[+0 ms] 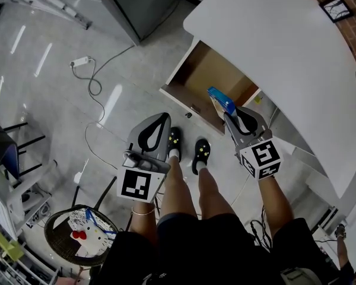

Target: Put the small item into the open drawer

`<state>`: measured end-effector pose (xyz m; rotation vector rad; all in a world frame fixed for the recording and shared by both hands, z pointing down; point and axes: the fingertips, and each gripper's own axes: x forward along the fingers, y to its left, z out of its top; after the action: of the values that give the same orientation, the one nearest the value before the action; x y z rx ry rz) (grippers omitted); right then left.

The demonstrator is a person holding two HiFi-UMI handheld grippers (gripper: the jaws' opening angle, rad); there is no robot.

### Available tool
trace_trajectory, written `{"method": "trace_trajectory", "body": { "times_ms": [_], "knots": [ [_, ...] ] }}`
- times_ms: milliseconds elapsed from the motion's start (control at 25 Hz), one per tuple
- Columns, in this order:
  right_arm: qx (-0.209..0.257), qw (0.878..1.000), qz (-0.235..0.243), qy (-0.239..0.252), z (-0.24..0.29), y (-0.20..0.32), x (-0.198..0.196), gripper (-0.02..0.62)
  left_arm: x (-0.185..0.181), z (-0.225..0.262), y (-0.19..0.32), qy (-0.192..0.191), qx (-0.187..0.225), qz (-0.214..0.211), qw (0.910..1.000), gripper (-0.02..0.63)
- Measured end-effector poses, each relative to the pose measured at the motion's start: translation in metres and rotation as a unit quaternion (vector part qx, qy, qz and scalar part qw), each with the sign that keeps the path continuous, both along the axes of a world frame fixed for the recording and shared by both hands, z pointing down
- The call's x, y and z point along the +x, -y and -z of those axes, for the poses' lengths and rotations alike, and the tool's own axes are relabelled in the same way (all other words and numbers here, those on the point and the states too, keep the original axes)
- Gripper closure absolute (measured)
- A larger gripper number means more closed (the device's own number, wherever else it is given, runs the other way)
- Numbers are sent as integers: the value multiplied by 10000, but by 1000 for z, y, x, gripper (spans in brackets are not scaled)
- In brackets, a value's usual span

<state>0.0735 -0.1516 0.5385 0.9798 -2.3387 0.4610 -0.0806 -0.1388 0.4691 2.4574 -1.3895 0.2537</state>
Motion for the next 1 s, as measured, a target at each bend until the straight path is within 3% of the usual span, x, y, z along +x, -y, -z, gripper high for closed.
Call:
{"method": "trace_trajectory", "body": {
  "times_ms": [1000],
  "knots": [
    [-574, 9931, 724, -722, -100, 29, -17, 489, -13, -32, 31, -17, -246, 250, 9994, 609]
  ]
}}
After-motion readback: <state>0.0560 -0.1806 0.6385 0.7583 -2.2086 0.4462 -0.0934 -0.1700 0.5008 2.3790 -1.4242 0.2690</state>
